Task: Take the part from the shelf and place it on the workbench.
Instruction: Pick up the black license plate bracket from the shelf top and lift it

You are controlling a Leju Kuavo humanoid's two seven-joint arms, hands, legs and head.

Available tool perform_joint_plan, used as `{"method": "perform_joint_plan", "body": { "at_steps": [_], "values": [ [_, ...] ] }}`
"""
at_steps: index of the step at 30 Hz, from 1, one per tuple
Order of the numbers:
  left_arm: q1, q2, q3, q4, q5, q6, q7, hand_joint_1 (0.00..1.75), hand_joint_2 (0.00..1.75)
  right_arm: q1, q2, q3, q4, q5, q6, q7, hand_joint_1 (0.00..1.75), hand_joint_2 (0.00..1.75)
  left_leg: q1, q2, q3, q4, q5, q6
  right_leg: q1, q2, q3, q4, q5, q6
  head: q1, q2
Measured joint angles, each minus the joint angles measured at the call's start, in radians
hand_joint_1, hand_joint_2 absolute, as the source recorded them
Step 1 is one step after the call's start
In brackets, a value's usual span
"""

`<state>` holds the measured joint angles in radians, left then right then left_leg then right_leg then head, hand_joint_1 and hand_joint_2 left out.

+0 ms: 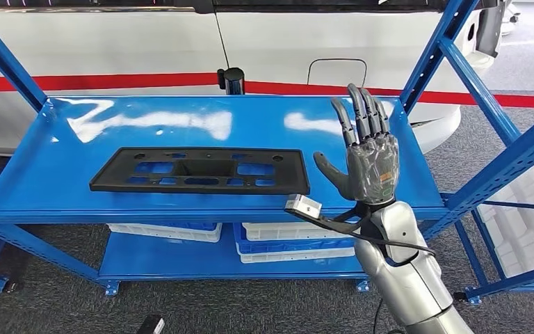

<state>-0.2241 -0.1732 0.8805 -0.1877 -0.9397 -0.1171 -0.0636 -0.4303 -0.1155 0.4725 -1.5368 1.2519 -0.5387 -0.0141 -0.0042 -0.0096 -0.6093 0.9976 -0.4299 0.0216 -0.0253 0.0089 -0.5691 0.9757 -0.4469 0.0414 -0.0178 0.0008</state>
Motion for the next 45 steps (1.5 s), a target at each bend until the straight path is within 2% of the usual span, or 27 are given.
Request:
{"method": "perform_joint_plan", "body": {
  "at_steps": [12, 22, 28, 33, 45],
  "values": [
    [0.001, 0.000, 0.002, 0.000, 0.017, 0.013, 0.012, 0.00, 0.00, 0.068, -0.020, 0.005, -0.126, -0.067, 0.009, -0.051, 0.00, 1.75, 0.004, 0.000, 0.000, 0.000, 0.000, 0.000, 0.003, 0.000, -0.001, 0.001, 0.000, 0.000, 0.000, 0.000],
    [0.000, 0.000, 0.001, 0.000, 0.017, 0.012, 0.013, 0.00, 0.00, 0.134, -0.030, 0.095, -0.142, -0.115, 0.046, -0.077, 0.00, 1.75, 0.004, 0.000, 0.000, 0.000, 0.000, 0.000, 0.003, 0.000, -0.001, 0.001, 0.000, 0.000, 0.000, 0.000],
    [-0.001, 0.000, -0.004, 0.000, 0.009, 0.010, 0.017, 0.00, 0.00, 0.134, -0.033, 0.161, -0.128, -0.195, 0.122, -0.082, 0.00, 1.75, 0.004, 0.000, 0.000, 0.000, 0.001, 0.001, 0.003, 0.000, -0.001, 0.001, 0.000, 0.000, 0.000, 0.000],
    [-0.002, 0.000, -0.009, 0.000, 0.001, 0.004, 0.019, 0.00, 0.00, 0.114, -0.026, 0.212, -0.098, -0.210, 0.161, -0.077, 0.00, 1.75, 0.004, 0.000, 0.000, 0.000, 0.001, 0.001, 0.003, 0.000, 0.000, 0.001, 0.000, 0.000, 0.000, 0.000],
    [-0.006, -0.003, -0.028, 0.000, -0.009, 0.001, 0.033, 0.00, 0.00, 0.026, 0.051, 0.273, 0.015, -0.171, 0.220, -0.044, 0.00, 1.75, 0.004, 0.001, 0.000, 0.000, 0.001, 0.001, 0.003, 0.000, -0.001, 0.001, 0.000, 0.000, 0.000, 0.000]
  ]
}}
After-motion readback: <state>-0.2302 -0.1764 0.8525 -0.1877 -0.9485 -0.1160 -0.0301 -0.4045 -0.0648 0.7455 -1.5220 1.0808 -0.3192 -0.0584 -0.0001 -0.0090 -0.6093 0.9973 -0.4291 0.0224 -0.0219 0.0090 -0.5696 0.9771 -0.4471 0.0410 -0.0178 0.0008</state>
